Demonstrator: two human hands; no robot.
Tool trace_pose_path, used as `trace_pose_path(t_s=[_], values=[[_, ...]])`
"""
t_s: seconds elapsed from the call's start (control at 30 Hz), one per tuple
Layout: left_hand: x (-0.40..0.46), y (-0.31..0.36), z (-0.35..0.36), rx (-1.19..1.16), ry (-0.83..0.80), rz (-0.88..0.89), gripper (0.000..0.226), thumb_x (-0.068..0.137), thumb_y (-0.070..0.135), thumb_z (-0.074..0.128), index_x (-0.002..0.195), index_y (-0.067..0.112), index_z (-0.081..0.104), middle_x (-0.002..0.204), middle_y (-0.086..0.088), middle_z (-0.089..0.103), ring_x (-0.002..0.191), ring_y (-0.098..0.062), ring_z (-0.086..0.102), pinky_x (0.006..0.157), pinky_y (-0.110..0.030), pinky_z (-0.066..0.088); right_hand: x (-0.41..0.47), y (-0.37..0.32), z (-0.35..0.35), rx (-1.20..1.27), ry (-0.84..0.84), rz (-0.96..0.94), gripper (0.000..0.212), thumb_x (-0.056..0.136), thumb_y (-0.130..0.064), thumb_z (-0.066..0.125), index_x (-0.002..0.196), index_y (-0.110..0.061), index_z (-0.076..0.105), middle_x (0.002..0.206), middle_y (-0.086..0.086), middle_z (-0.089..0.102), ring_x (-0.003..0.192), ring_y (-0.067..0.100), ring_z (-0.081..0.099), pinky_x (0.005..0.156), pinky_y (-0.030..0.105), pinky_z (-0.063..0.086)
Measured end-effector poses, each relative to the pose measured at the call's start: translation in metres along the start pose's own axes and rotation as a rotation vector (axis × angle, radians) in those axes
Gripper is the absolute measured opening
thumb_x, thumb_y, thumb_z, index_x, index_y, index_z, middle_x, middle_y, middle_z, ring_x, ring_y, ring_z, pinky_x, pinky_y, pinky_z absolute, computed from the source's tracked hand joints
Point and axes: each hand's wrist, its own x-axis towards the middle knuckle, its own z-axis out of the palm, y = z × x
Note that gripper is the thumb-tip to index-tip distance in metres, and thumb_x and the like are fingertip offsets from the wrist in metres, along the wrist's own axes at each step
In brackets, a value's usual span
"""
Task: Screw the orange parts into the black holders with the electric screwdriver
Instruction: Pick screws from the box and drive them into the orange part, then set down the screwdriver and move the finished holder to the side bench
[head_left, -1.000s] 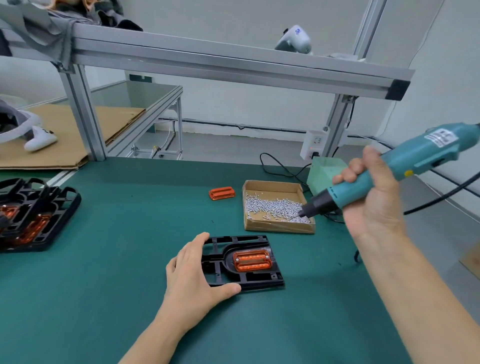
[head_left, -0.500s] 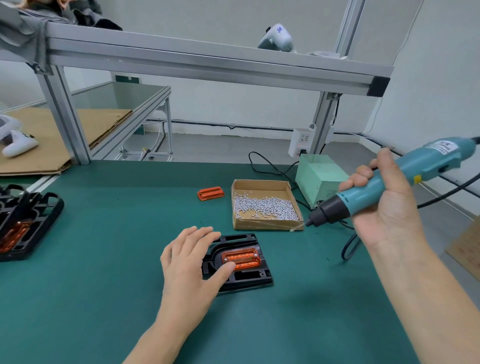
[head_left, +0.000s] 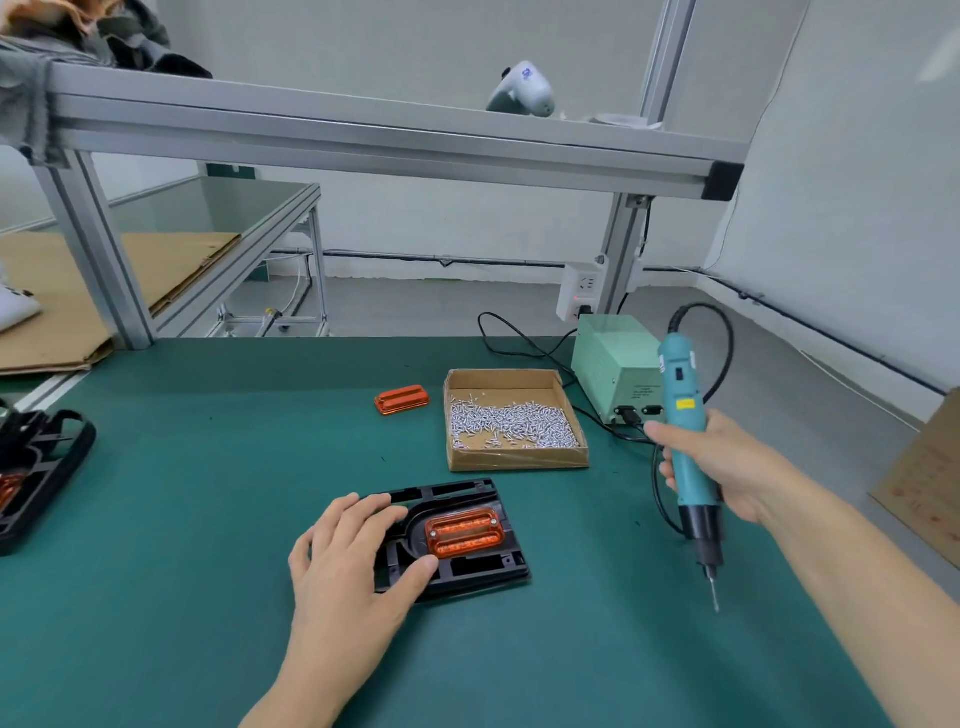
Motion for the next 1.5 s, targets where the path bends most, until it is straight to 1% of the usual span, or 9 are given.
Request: trace_pose_path(t_s=[0.27, 0.5, 0.6, 0.7, 0.83, 0.97, 1.2, 1.33, 1.5], values=[[0.001, 0.001, 0.0, -0.016, 0.001, -0.009, 0.075, 0.064, 0.073, 0.035, 0.118, 0.029, 0.062, 0.127, 0.025, 0.044, 0.136, -0.006, 0.027, 0.109, -0.03, 0.009, 0.004, 0.016, 0.007, -0.262, -0.057, 0.067, 0.037, 0.09, -0.036, 0.067, 0.108, -0.014, 0.044, 0.076, 0.009, 0.054, 0.051, 0.015, 0.057, 0.048, 0.026, 0.049], [0.002, -0.001, 0.004, -0.004, -0.005, -0.032, 0.075, 0.06, 0.073, 0.037, 0.113, 0.028, 0.065, 0.128, 0.018, 0.052, 0.135, -0.012, 0.033, 0.109, -0.037, 0.014, 0.003, 0.02, 0.015, -0.41, -0.027, 0.064, 0.041, 0.091, -0.039, 0.064, 0.111, -0.012, 0.041, 0.084, 0.009, 0.055, 0.052, 0.018, 0.059, 0.051, 0.029, 0.052], [0.003, 0.001, 0.004, -0.004, 0.007, -0.032, 0.073, 0.059, 0.072, 0.038, 0.11, 0.027, 0.067, 0.125, 0.018, 0.054, 0.133, -0.015, 0.037, 0.108, -0.039, 0.016, 0.001, 0.02, 0.015, -0.681, 0.02, 0.045, 0.042, 0.092, -0.045, 0.057, 0.109, -0.011, 0.041, 0.089, 0.007, 0.06, 0.055, 0.02, 0.064, 0.055, 0.029, 0.053], [0.003, 0.001, 0.005, 0.003, 0.0, -0.035, 0.074, 0.058, 0.073, 0.038, 0.11, 0.028, 0.067, 0.124, 0.017, 0.054, 0.133, -0.015, 0.037, 0.108, -0.039, 0.016, 0.001, 0.022, 0.014, -0.948, 0.086, 0.031, 0.046, 0.091, -0.052, 0.052, 0.109, -0.011, 0.042, 0.092, 0.004, 0.062, 0.073, 0.023, 0.066, 0.069, 0.031, 0.052], [0.004, 0.001, 0.005, 0.011, -0.004, -0.041, 0.075, 0.058, 0.073, 0.038, 0.111, 0.028, 0.066, 0.126, 0.016, 0.055, 0.133, -0.015, 0.037, 0.108, -0.04, 0.016, 0.005, 0.03, 0.015, -1.165, 0.132, 0.003, 0.051, 0.091, -0.055, 0.048, 0.117, -0.011, 0.044, 0.094, 0.001, 0.054, 0.081, 0.022, 0.055, 0.064, 0.03, 0.04], [0.004, 0.002, 0.005, 0.007, -0.001, -0.035, 0.075, 0.059, 0.073, 0.038, 0.112, 0.028, 0.066, 0.127, 0.016, 0.054, 0.133, -0.014, 0.036, 0.108, -0.038, 0.016, 0.005, 0.037, 0.017, -1.344, 0.178, 0.004, 0.052, 0.093, -0.058, 0.041, 0.119, -0.012, 0.045, 0.095, -0.001, 0.051, 0.084, 0.022, 0.051, 0.069, 0.03, 0.043], [0.002, 0.003, 0.001, -0.016, -0.011, -0.034, 0.079, 0.059, 0.074, 0.034, 0.117, 0.029, 0.063, 0.13, 0.02, 0.049, 0.137, -0.009, 0.029, 0.11, -0.033, 0.01, 0.01, 0.038, 0.029, -1.548, 0.187, -0.034, 0.043, 0.097, -0.055, 0.033, 0.097, -0.016, 0.048, 0.079, -0.003, 0.048, 0.078, 0.018, 0.053, 0.063, 0.026, 0.041], [0.002, 0.004, 0.0, -0.024, -0.003, -0.027, 0.078, 0.059, 0.074, 0.035, 0.117, 0.029, 0.062, 0.129, 0.022, 0.047, 0.136, -0.009, 0.029, 0.11, -0.032, 0.01, 0.014, 0.037, 0.034, -1.709, 0.143, -0.094, 0.034, 0.101, -0.042, 0.029, 0.108, -0.02, 0.054, 0.077, -0.001, 0.044, 0.08, 0.02, 0.051, 0.067, 0.025, 0.043], [0.002, 0.003, 0.001, -0.029, 0.006, -0.018, 0.076, 0.06, 0.072, 0.037, 0.115, 0.027, 0.064, 0.128, 0.02, 0.049, 0.135, -0.01, 0.031, 0.108, -0.033, 0.012, 0.022, 0.039, 0.035, -1.637, 0.235, -0.049, 0.047, 0.096, -0.056, 0.028, 0.087, -0.017, 0.052, 0.071, -0.002, 0.047, 0.067, 0.016, 0.049, 0.053, 0.024, 0.033]])
